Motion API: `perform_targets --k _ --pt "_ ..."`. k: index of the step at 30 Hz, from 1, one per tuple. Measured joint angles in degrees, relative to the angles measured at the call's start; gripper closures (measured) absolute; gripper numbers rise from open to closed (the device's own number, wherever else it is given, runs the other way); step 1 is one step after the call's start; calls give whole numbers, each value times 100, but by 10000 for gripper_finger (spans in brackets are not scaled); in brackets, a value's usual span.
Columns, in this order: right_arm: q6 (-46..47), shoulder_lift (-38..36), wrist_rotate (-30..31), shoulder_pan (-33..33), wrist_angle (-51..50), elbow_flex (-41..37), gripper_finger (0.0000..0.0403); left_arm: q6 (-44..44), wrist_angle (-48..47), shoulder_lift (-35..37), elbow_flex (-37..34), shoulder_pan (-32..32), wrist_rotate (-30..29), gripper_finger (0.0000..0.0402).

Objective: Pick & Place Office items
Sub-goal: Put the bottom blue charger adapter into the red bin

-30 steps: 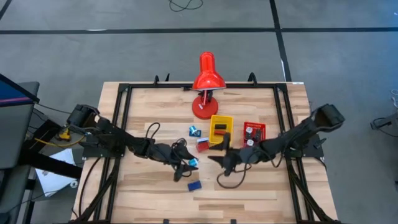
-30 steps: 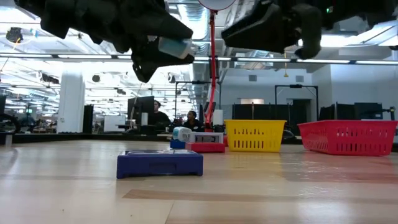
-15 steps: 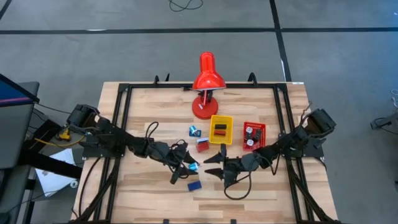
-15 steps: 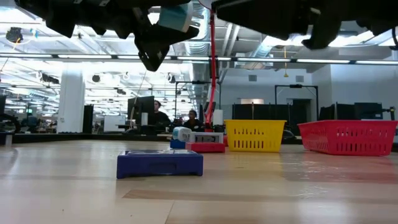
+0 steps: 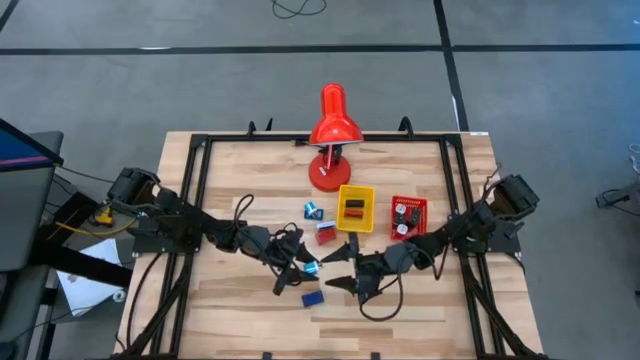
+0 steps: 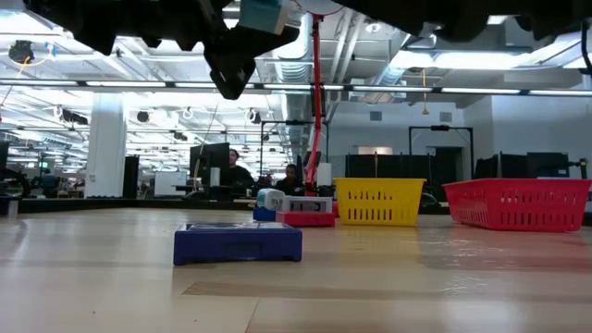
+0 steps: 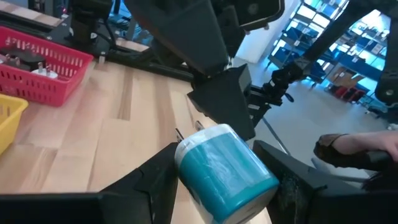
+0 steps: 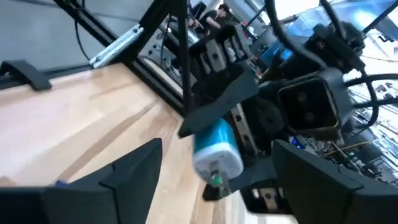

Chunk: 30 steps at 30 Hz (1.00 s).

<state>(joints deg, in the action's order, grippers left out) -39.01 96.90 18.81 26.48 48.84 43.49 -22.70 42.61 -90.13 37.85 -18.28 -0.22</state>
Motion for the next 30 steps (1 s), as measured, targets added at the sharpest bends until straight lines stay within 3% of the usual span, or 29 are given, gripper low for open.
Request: perform_targets --k 4,16,23,30 --pt "43 134 -532 -109 70 125 106 23 177 0 0 0 110 218" --pt "-47 553 -542 -382 148 489 115 127 367 0 0 0 364 218" --pt "-5 553 -569 -406 137 498 166 146 389 0 0 0 361 218" --pt "262 553 -1013 -531 39 544 244 145 390 0 0 -2 358 218"
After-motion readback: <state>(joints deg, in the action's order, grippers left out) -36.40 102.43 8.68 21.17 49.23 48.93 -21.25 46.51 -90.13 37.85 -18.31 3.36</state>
